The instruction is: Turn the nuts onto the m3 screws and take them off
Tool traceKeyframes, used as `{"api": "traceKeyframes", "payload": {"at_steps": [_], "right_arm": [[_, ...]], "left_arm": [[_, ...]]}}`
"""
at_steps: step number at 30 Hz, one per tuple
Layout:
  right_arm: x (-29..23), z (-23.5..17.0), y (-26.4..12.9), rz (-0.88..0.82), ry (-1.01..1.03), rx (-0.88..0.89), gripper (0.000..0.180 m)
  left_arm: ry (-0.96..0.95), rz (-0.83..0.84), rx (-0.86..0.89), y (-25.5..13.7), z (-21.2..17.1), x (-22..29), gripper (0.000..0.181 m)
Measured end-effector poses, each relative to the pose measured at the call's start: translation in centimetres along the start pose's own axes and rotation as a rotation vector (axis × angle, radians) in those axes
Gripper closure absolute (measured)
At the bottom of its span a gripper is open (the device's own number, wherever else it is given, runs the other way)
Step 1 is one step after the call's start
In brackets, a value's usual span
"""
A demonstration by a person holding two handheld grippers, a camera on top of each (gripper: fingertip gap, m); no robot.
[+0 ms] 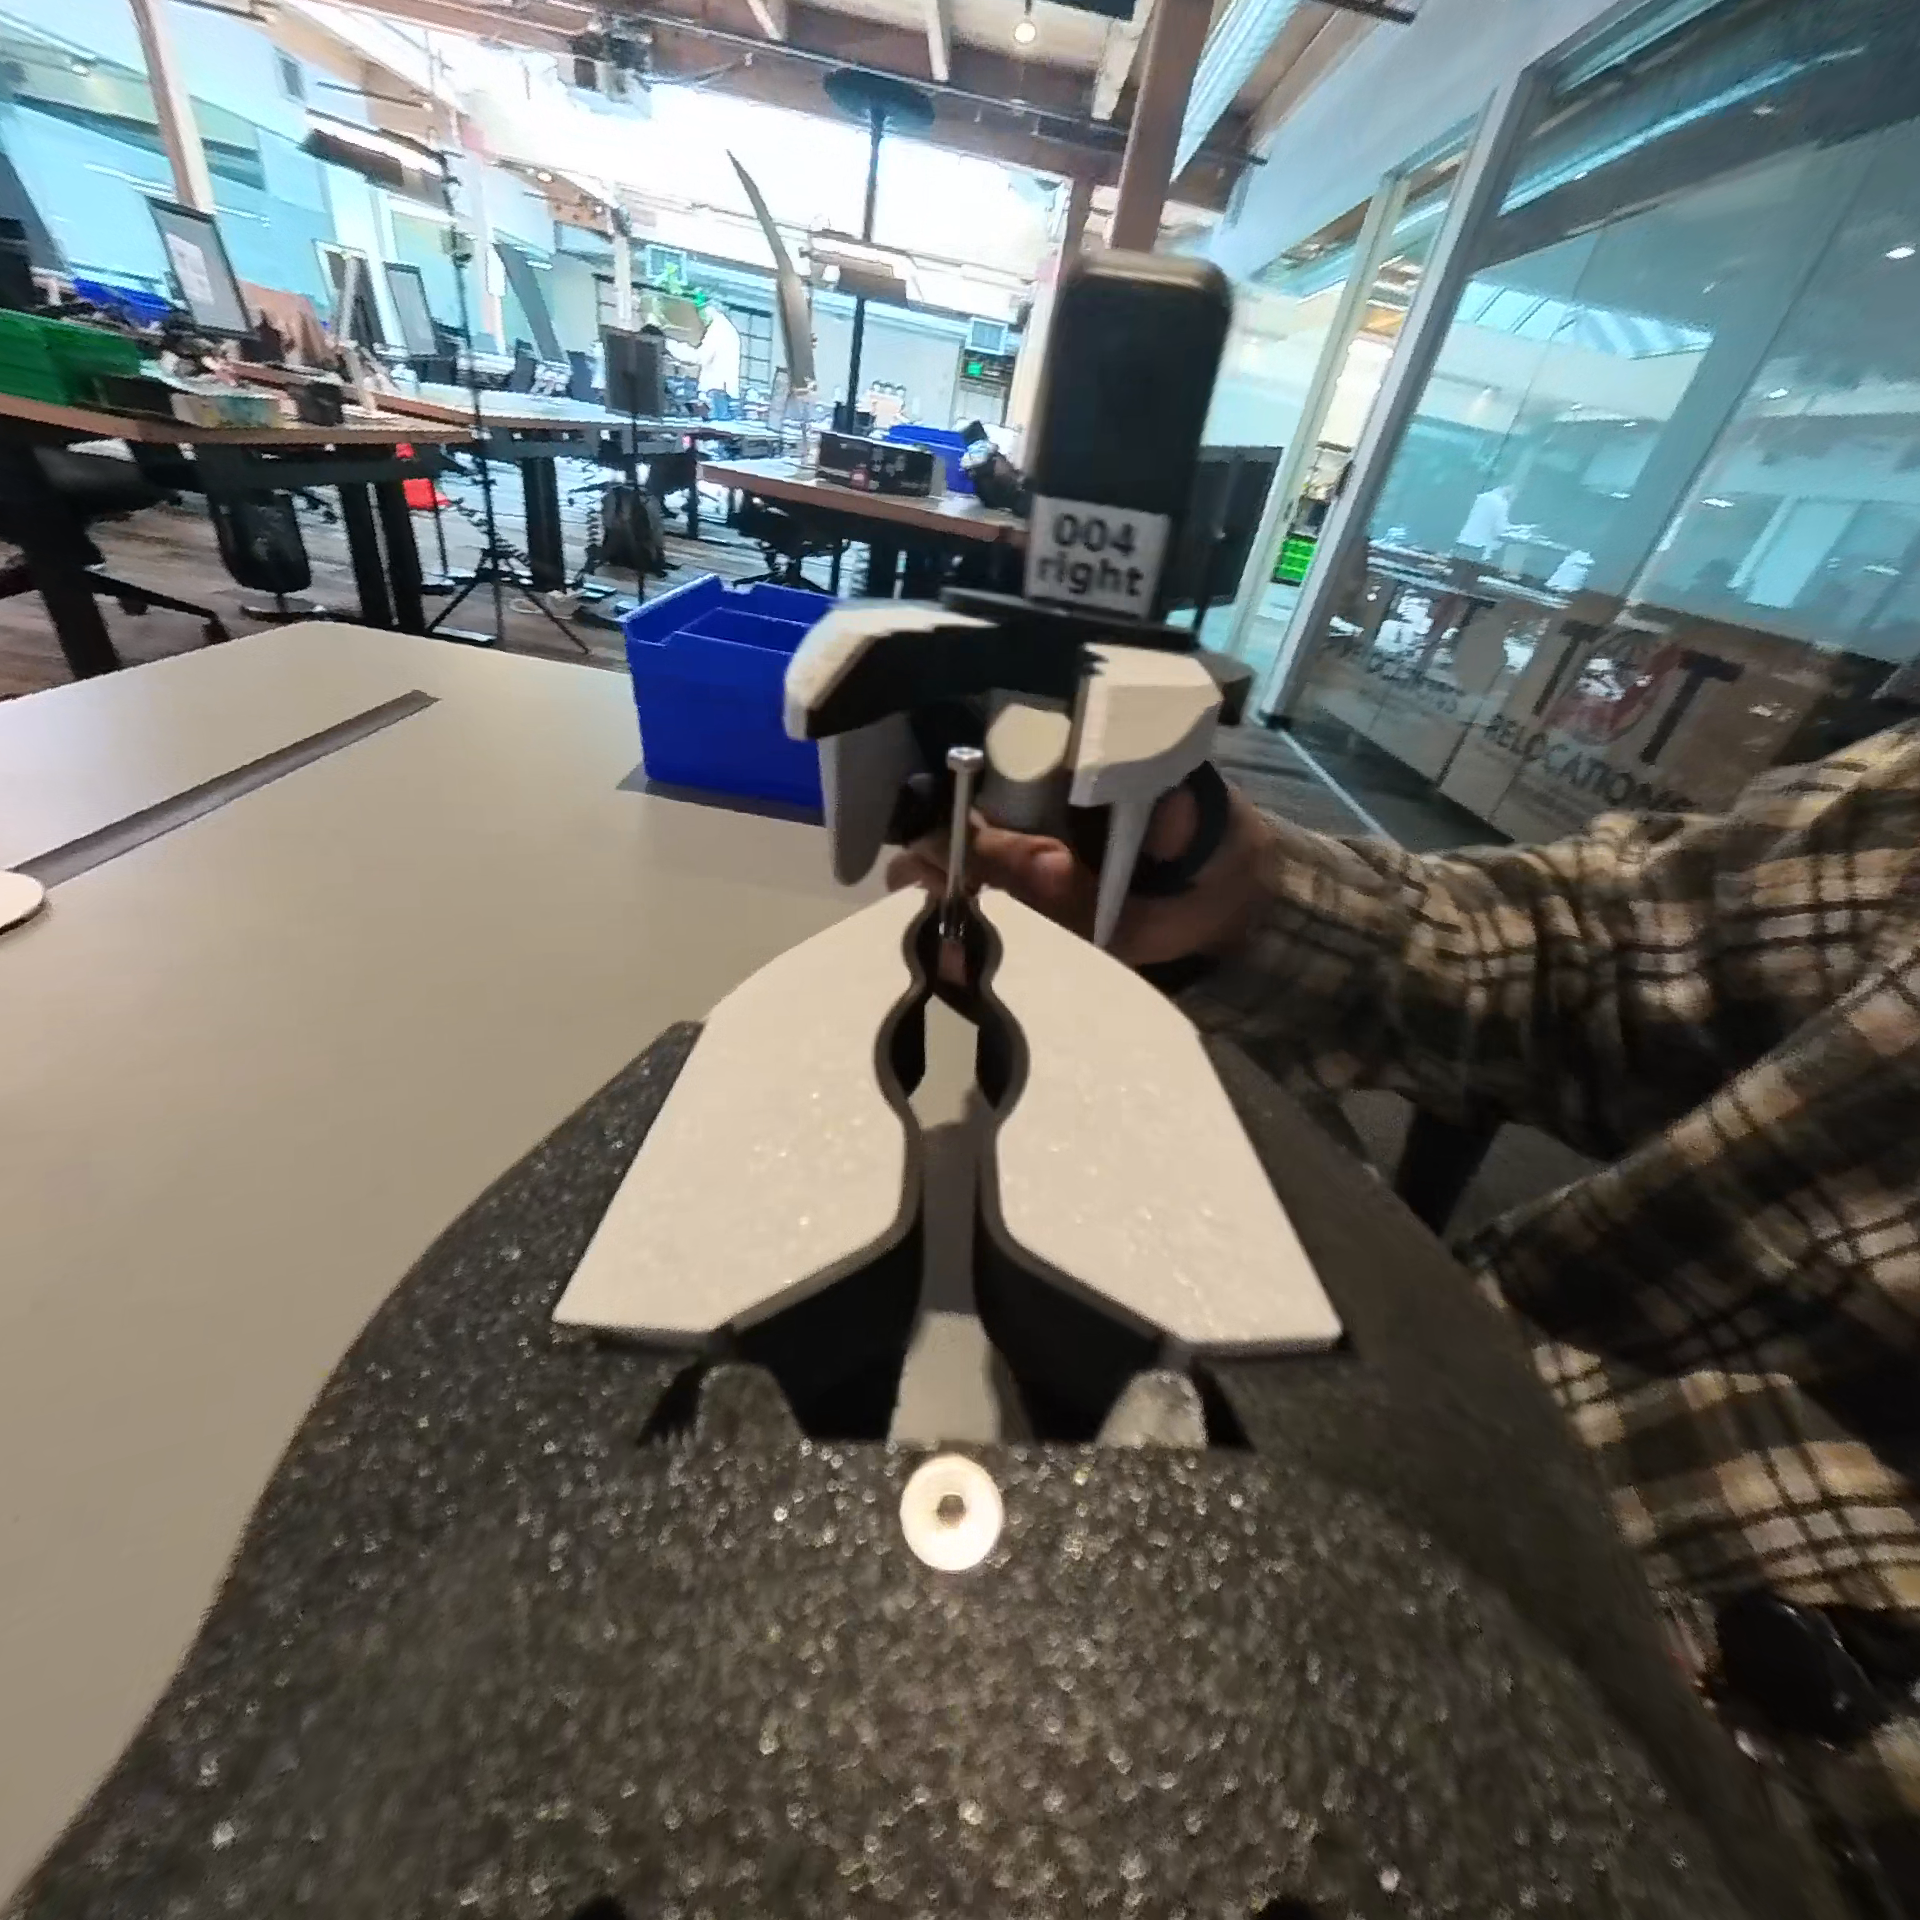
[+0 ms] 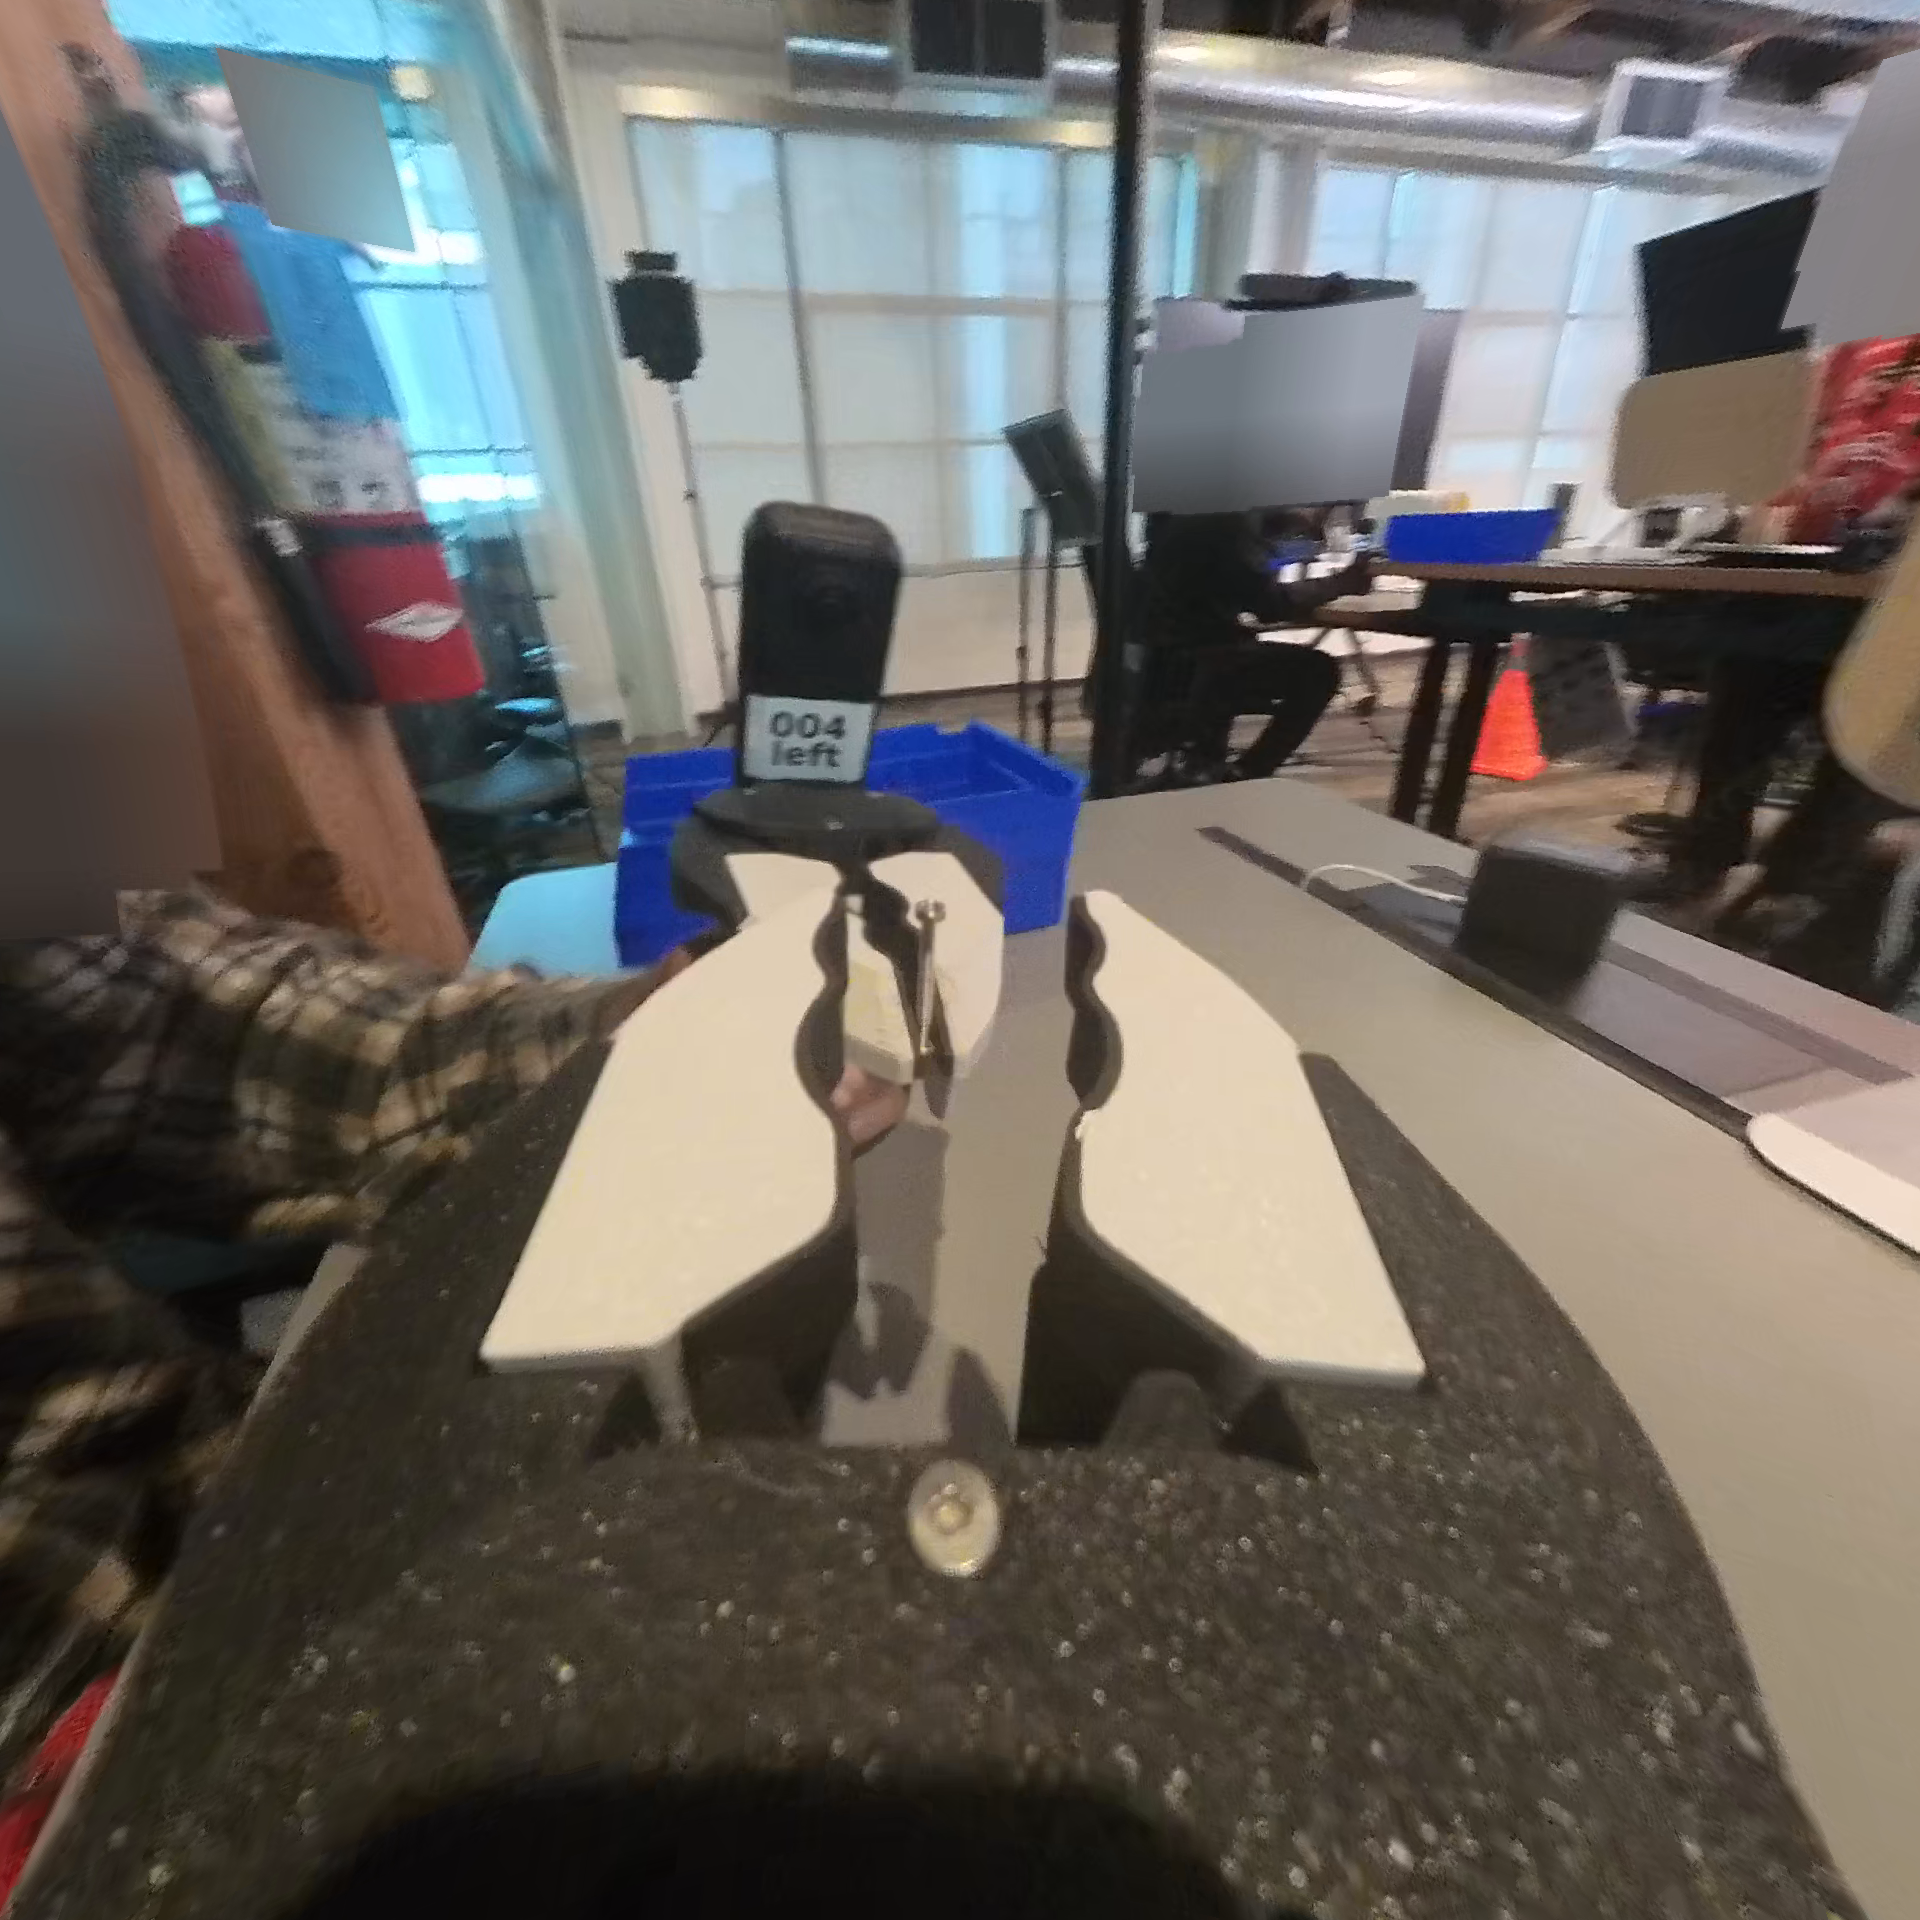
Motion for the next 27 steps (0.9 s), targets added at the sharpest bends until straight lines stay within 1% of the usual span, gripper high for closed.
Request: {"api": "traceKeyframes", "payload": {"at_steps": [2,4,7,11,14,15,17,19,22,24,27], "right_arm": [[0.4,0.5,-0.2,0.114,-0.014,-0.013,0.141],[1.0,0.9,-0.5,0.262,-0.001,-0.001,0.149],[1.6,1.4,-0.5,0.459,0.013,-0.002,0.155],[1.7,1.3,0.2,0.581,-0.018,-0.075,0.158],[1.5,1.1,0.8,0.628,-0.033,-0.118,0.158],[1.4,1.0,1.0,0.645,-0.036,-0.124,0.161],[1.2,0.9,1.2,0.671,-0.042,-0.128,0.174],[1.2,0.9,1.3,0.664,-0.038,-0.121,0.175],[1.1,0.7,1.1,0.577,-0.036,-0.110,0.175],[1.0,0.5,0.8,0.470,-0.032,-0.103,0.175],[0.5,0.1,0.4,0.237,-0.040,-0.079,0.175]], "left_arm": [[0.001,-0.044,0.006,0.1,0.0,0.1,0.177],[0.006,-0.095,0.010,0.3,0.0,0.4,0.177],[0.023,-0.139,-0.002,0.6,0.0,0.8,0.177],[0.039,-0.171,-0.016,0.9,-0.1,1.0,0.177],[0.045,-0.181,-0.015,0.8,-0.1,1.1,0.177],[0.046,-0.182,-0.013,0.8,0.0,1.1,0.177],[0.047,-0.185,-0.014,0.8,-0.1,1.1,0.177],[0.049,-0.177,-0.016,0.9,-0.1,1.1,0.177],[0.049,-0.124,-0.020,0.7,-0.1,0.9,0.177],[0.050,-0.065,-0.028,0.6,-0.1,0.7,0.177],[0.060,0.039,-0.043,0.5,-0.1,0.5,0.177]]}}
Point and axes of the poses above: each gripper's, where its closed fingertips meet, y out along the fingers, z out of its top, x = y × z across the jaws, the point moved 9 cm from there along -y, back along the fingers, and after that the axes turned 11 degrees about -x, right-handed, at the moved point
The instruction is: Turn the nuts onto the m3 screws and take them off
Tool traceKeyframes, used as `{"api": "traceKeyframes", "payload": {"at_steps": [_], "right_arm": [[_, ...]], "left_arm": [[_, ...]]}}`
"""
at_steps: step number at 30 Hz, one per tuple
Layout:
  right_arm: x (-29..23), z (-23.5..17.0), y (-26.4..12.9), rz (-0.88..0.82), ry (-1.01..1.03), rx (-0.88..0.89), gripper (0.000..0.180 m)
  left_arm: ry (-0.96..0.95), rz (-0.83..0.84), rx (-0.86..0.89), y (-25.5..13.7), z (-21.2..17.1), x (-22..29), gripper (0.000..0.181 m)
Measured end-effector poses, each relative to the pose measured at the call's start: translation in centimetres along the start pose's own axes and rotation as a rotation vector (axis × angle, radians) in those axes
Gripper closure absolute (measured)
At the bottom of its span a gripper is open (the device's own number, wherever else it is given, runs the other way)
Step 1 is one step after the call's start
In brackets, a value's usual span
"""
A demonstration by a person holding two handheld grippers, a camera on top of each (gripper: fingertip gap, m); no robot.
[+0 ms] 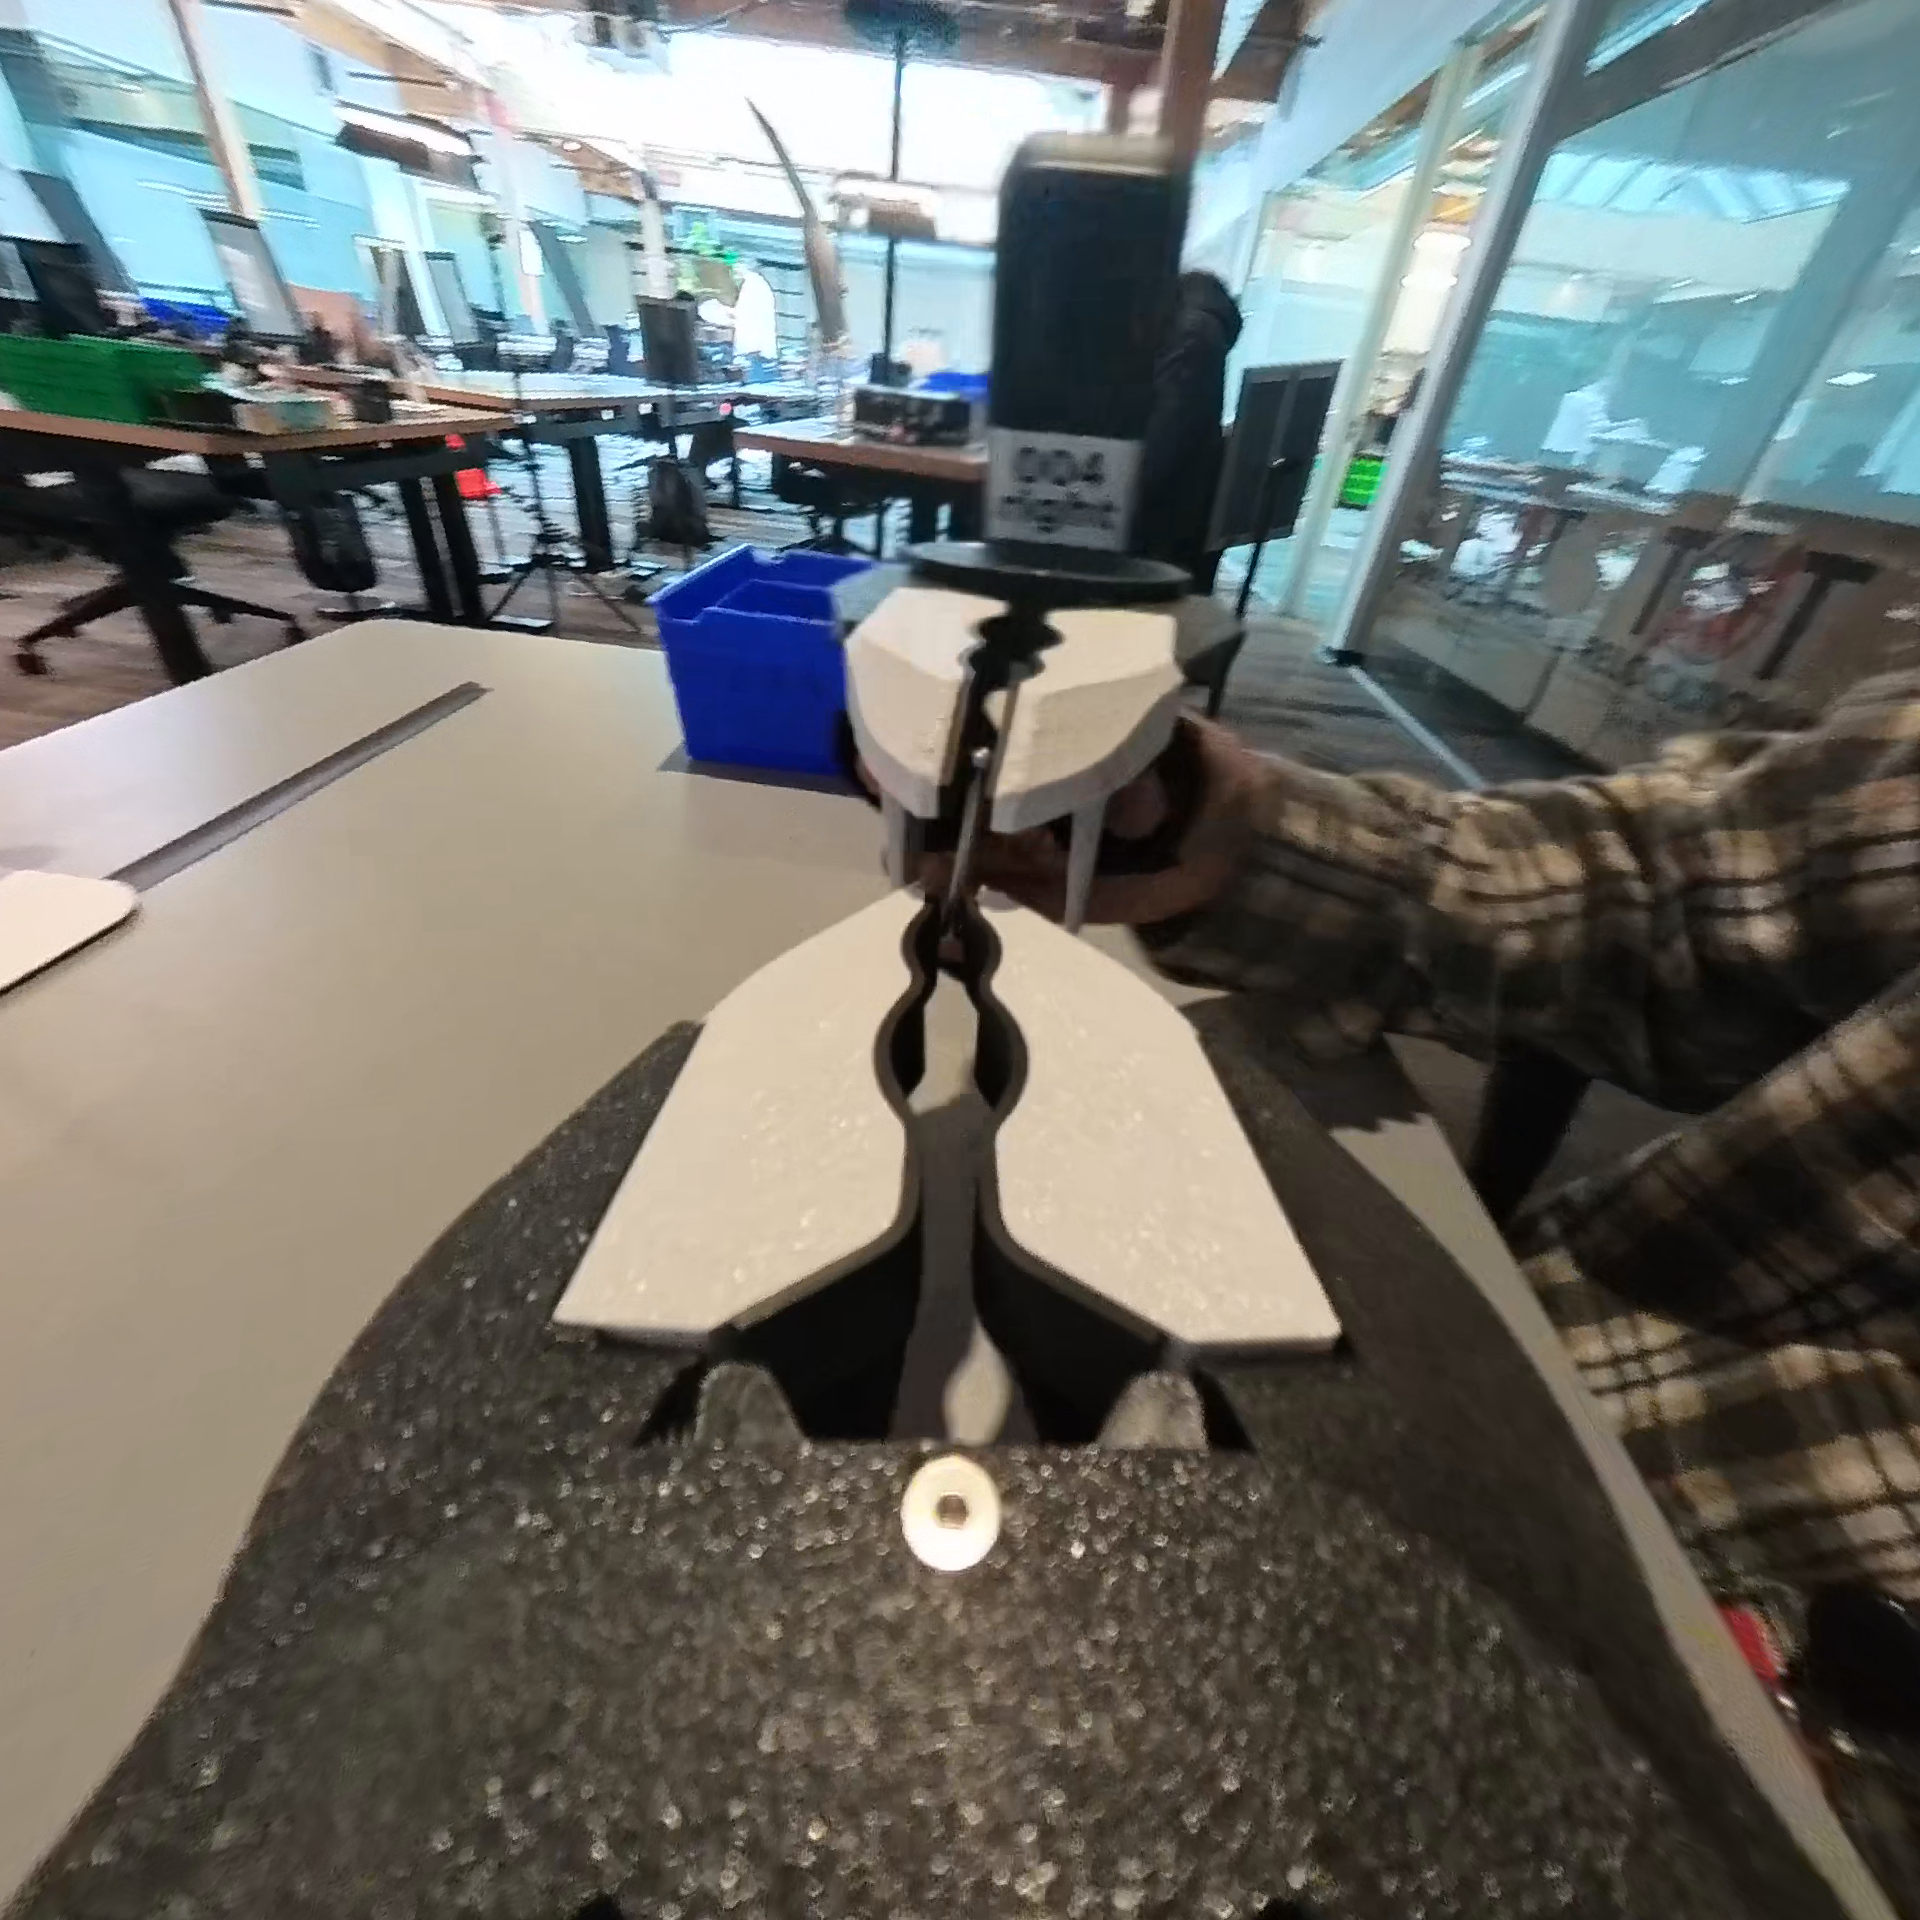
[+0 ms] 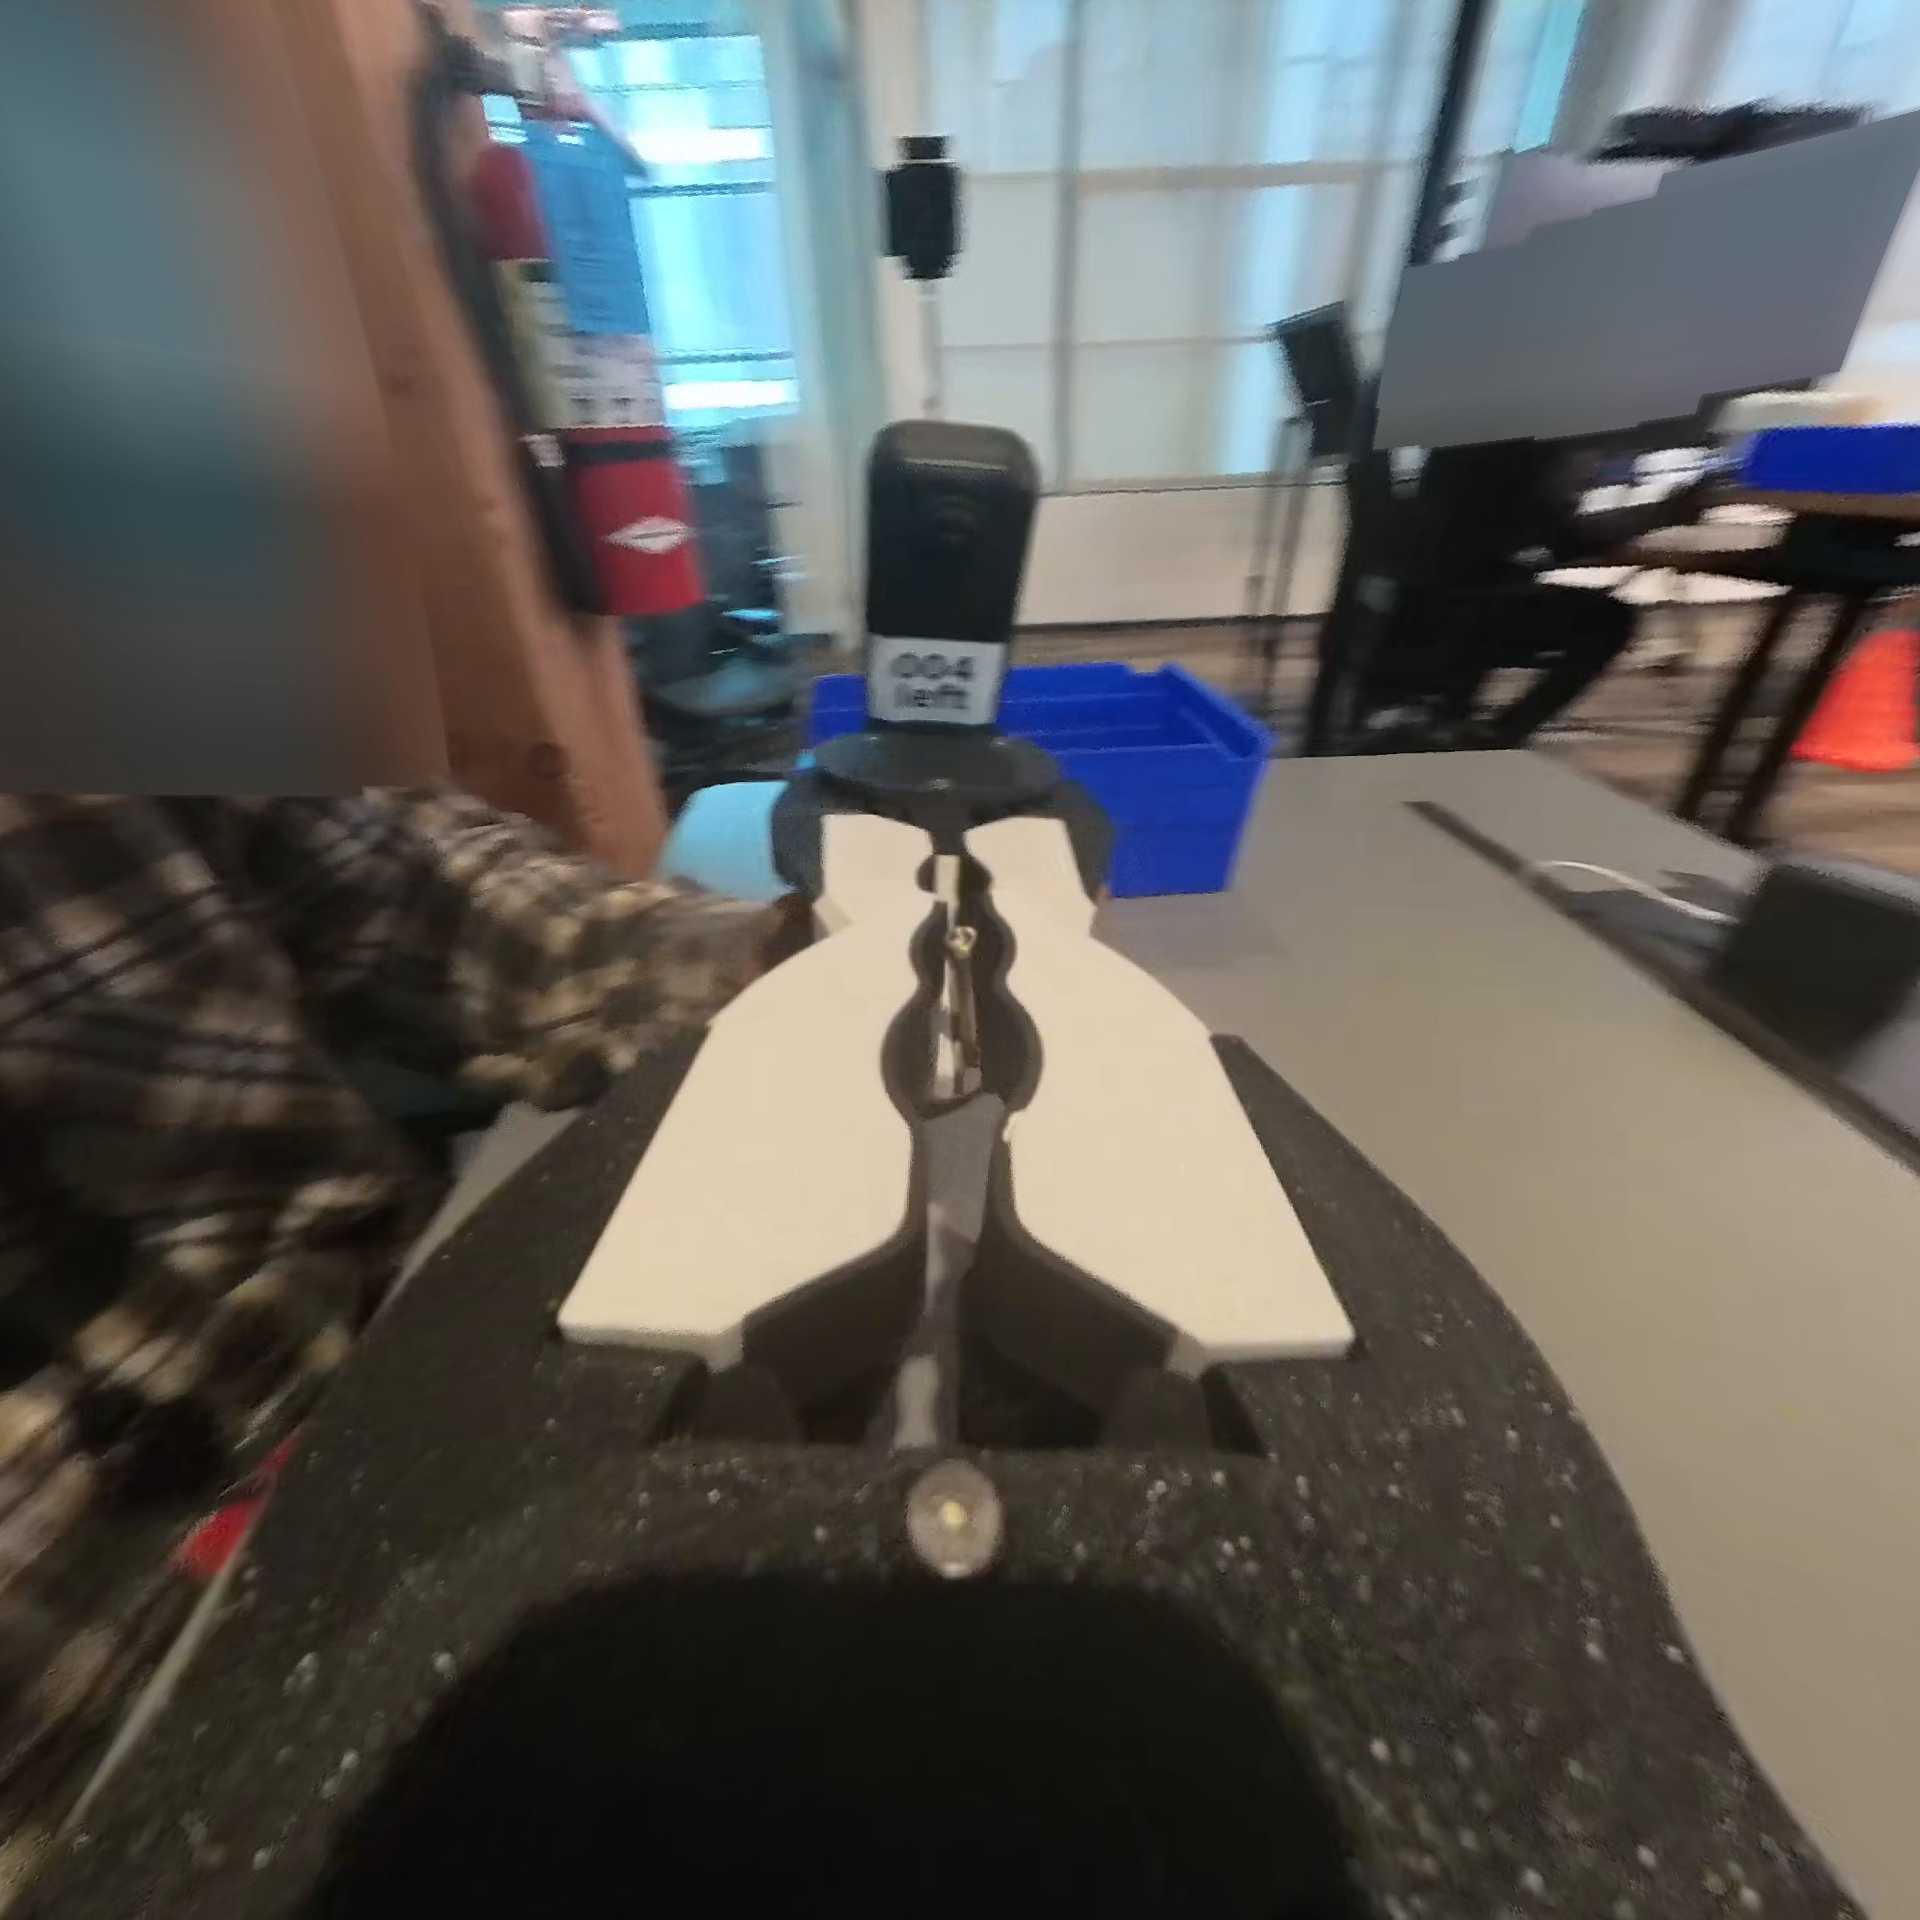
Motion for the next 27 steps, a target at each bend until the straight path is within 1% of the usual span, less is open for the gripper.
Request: {"api": "traceKeyframes", "payload": {"at_steps": [3,5,6,7,8,11,13,15,17,19,22,25,27], "right_arm": [[-1.0,-0.7,0.5,-0.272,0.031,0.026,0.175],[-1.7,-0.9,0.9,-0.359,0.042,0.056,0.175],[-1.8,-0.9,1.1,-0.385,0.040,0.050,0.164],[-1.8,-0.9,1.1,-0.394,0.038,0.041,0.146],[-1.8,-0.8,1.0,-0.381,0.039,0.046,0.133],[-2.0,-0.5,0.4,-0.306,0.061,0.086,0.116],[-2.3,-0.3,0.4,-0.274,0.035,0.089,0.111],[-2.6,-0.1,0.8,-0.258,0.006,0.065,0.101],[-2.9,0.2,1.3,-0.224,-0.020,0.049,0.101],[-3.3,0.3,1.8,-0.187,-0.043,0.036,0.105],[-3.6,0.2,1.8,-0.213,-0.071,0.014,0.103],[-3.8,0.0,1.3,-0.251,-0.087,-0.012,0.105],[-3.8,0.1,0.8,-0.283,-0.095,-0.017,0.110]], "left_arm": [[0.021,0.090,-0.040,0.2,-0.2,-0.1,0.177],[-0.006,0.072,-0.032,0.3,-0.3,-0.2,0.177],[-0.021,0.059,-0.022,0.3,-0.3,-0.2,0.177],[-0.032,0.047,-0.011,0.2,-0.3,-0.3,0.177],[-0.039,0.036,0.002,0.1,-0.3,-0.4,0.177],[-0.064,-0.005,0.042,-0.3,0.0,-0.5,0.177],[-0.070,-0.022,0.047,-0.4,0.0,-0.6,0.177],[-0.069,-0.037,0.043,-0.3,0.0,-0.5,0.177],[-0.071,-0.045,0.042,-0.2,-0.1,-0.5,0.177],[-0.076,-0.047,0.044,-0.3,-0.1,-0.5,0.177],[-0.092,-0.047,0.044,-0.4,-0.1,-0.7,0.177],[-0.111,-0.045,0.045,-0.5,-0.1,-0.9,0.177],[-0.104,-0.045,0.045,-0.6,-0.1,-0.8,0.177]]}}
Point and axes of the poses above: each gripper's, where its closed fingertips meet, y out along the fingers, z out of its top, x = y × z across the jaws, the point moved 9 cm from there along -y, back along the fingers, and after that the axes turned 11 degrees about -x, right-handed, at the moved point
